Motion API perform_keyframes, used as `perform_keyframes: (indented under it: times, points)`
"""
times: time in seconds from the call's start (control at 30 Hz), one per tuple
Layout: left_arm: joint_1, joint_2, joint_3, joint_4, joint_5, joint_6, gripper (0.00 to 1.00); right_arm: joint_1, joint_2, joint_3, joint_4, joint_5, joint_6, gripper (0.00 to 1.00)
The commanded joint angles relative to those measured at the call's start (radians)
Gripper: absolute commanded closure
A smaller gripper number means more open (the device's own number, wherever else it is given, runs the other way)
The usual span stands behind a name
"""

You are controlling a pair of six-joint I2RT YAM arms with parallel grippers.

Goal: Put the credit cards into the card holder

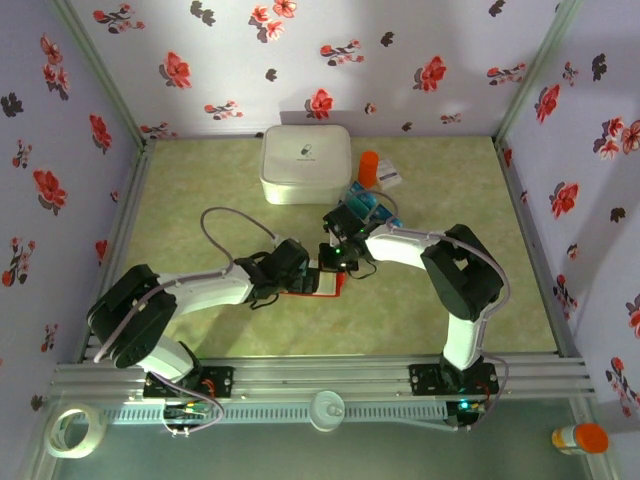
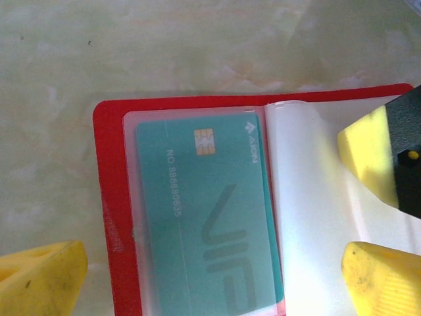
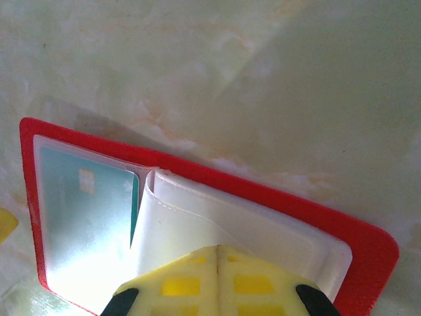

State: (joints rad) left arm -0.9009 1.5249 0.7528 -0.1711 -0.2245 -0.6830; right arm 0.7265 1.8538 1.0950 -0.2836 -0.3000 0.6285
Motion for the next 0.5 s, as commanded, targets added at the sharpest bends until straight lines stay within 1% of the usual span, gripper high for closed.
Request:
perform_keyframes:
  times: [0.0,0.2,0.3,0.37,0.47]
  points:
    - [-0.012,0.021,-0.028,0.020,-0.005,-0.022,0.00,0.007,0.028,0.010,0.010,-0.016,0.016,0.96]
    - [-0.014,0.030,-0.067,0.043,-0.008,-0.026,0.04,0.007,0.022,0.015,0.018,-0.021,0.027,0.93]
    - [-0.014,0.033,-0.079,0.051,-0.007,-0.027,0.06,0.005,0.004,0.021,0.013,-0.021,0.032,0.90]
    - [-0.015,0.030,-0.085,0.054,-0.009,-0.031,0.06,0.003,-0.026,0.017,0.016,-0.012,0.038,0.84]
    - [-0.015,0.026,-0.091,0.059,-0.009,-0.032,0.06,-0.002,-0.077,-0.003,0.025,0.009,0.056,0.74]
